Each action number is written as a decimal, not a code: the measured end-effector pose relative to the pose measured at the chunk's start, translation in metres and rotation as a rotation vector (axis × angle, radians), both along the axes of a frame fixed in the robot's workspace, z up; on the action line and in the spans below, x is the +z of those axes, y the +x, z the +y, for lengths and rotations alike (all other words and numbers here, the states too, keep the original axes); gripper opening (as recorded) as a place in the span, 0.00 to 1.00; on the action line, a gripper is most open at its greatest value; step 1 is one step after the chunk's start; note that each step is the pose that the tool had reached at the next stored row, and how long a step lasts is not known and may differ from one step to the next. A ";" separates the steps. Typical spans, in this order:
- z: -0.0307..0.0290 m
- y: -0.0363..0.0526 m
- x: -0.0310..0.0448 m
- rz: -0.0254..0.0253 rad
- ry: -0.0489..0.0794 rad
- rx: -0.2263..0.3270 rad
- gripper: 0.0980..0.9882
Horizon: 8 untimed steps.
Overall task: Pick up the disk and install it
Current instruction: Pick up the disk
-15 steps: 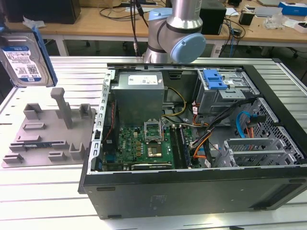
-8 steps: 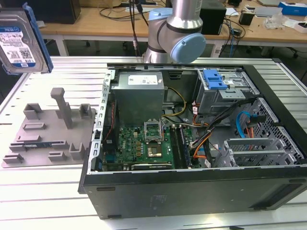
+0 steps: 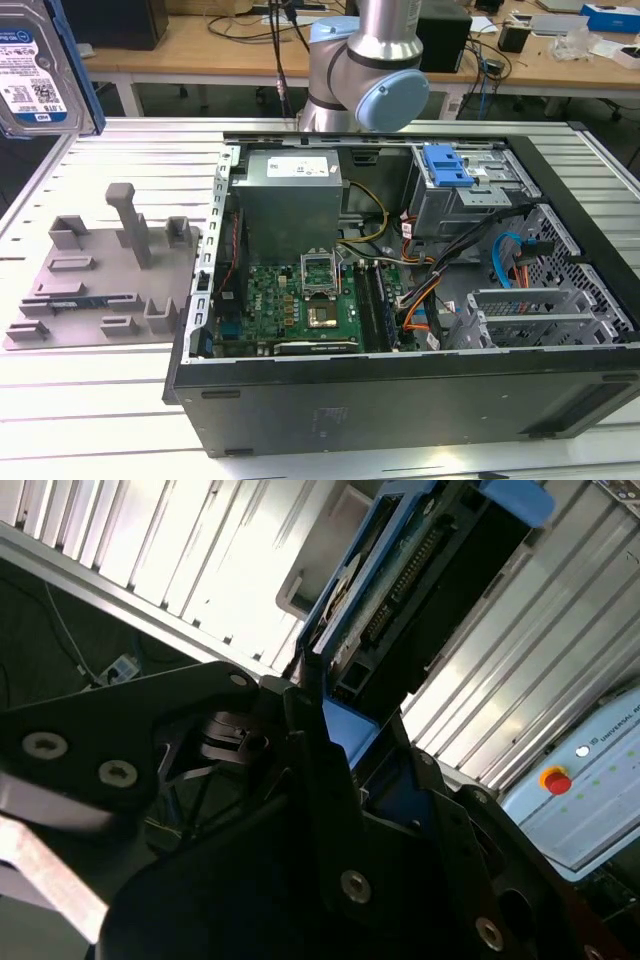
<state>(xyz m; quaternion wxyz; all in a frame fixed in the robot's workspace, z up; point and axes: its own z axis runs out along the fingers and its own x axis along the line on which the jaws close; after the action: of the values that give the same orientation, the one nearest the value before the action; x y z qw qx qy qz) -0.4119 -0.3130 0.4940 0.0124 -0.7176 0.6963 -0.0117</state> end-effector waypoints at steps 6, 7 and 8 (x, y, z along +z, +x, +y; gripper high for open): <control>-0.0122 0.0108 0.0001 0.0022 0.002 0.000 0.30; -0.0136 0.0127 0.0001 0.0037 0.002 0.000 0.30; -0.0149 0.0145 0.0001 0.0050 0.002 0.000 0.30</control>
<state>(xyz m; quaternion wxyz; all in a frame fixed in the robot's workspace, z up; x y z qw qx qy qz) -0.3974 -0.3279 0.4941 0.0113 -0.7176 0.6963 -0.0094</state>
